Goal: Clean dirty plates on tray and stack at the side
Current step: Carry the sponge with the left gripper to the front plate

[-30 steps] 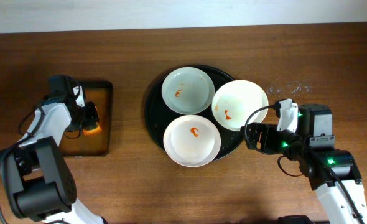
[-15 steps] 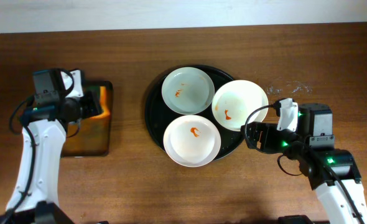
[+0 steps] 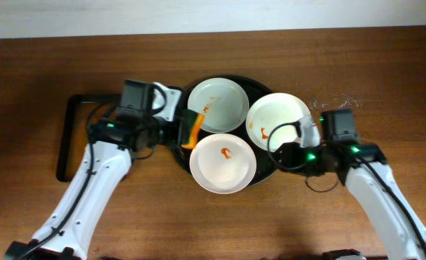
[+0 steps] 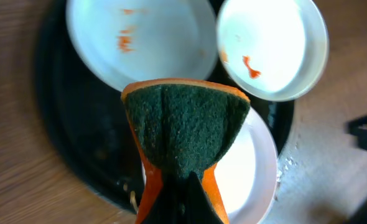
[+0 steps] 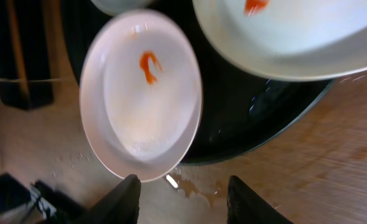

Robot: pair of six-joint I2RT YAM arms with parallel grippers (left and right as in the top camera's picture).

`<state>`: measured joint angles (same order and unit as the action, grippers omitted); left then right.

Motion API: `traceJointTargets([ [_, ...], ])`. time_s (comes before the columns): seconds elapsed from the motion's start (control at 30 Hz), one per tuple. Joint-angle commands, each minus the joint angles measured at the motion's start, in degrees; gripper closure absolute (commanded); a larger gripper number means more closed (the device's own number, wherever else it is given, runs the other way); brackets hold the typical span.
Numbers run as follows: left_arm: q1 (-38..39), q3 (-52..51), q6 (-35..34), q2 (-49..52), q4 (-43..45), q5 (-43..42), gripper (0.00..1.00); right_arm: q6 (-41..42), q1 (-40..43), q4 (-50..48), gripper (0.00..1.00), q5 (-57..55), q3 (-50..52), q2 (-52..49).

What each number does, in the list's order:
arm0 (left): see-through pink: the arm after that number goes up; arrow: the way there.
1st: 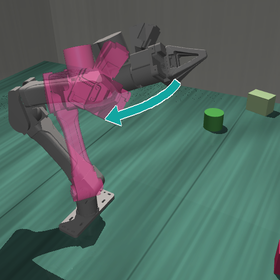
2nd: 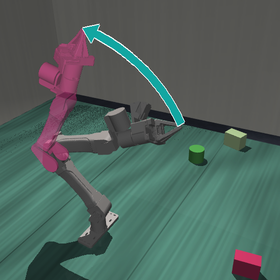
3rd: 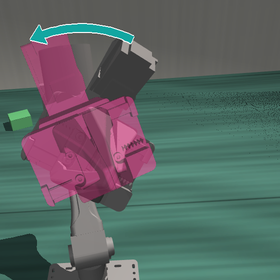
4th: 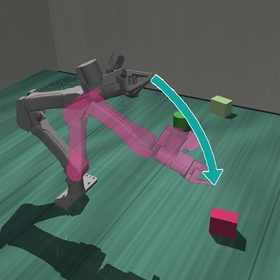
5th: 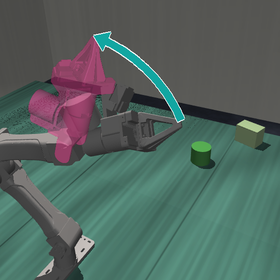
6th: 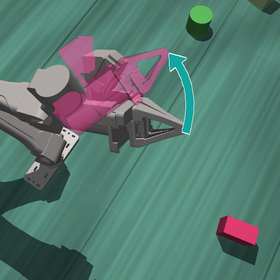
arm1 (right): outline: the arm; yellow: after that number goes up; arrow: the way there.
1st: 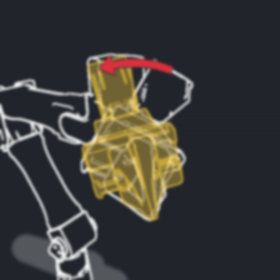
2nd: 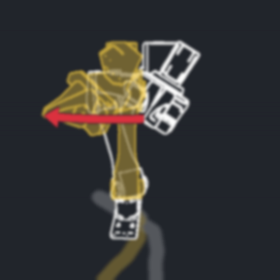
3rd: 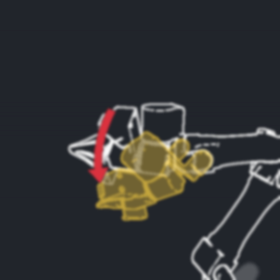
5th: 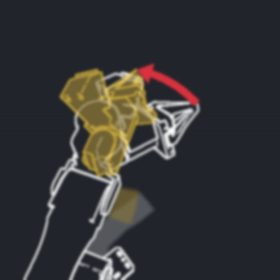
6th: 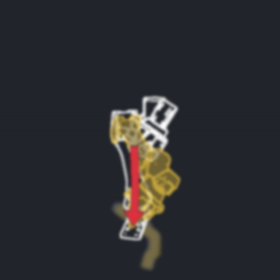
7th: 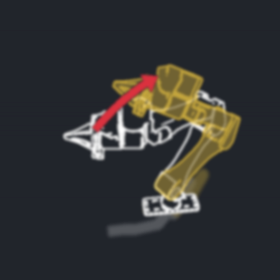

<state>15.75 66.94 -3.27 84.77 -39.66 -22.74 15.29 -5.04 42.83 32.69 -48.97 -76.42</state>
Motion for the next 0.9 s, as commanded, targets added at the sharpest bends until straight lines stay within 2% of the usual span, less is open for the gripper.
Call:
traceJointTargets([
  [0.0,2.73,0.22,-0.59,2.49,0.70,-0.85,0.99,2.21,-3.37,-0.61,0.55,1.40,-1.20,-4.44],
  [0.13,5.46,0.22,-0.81,5.62,2.43,-1.14,0.99,4.63,-6.54,-3.39,0.55,1.29,-1.20,-9.05],
  [0.4,12.15,0.22,-6.38,12.26,8.50,-1.77,0.99,8.22,-8.68,-7.96,0.60,-1.40,-1.20,-14.29],
  [0.5,14.03,0.22,-6.56,13.97,11.04,-1.95,0.99,9.77,-9.27,-7.98,0.68,-4.35,-1.20,-15.58],
  [0.57,15.43,0.22,-6.60,15.15,12.48,-1.88,0.99,11.45,-9.31,-8.22,0.80,-5.35,-1.20,-16.17],
  [0.87,17.49,0.22,-10.29,18.58,13.94,-0.83,0.99,11.43,-10.29,-9.07,0.85,-6.40,-1.20,-16.70],
])
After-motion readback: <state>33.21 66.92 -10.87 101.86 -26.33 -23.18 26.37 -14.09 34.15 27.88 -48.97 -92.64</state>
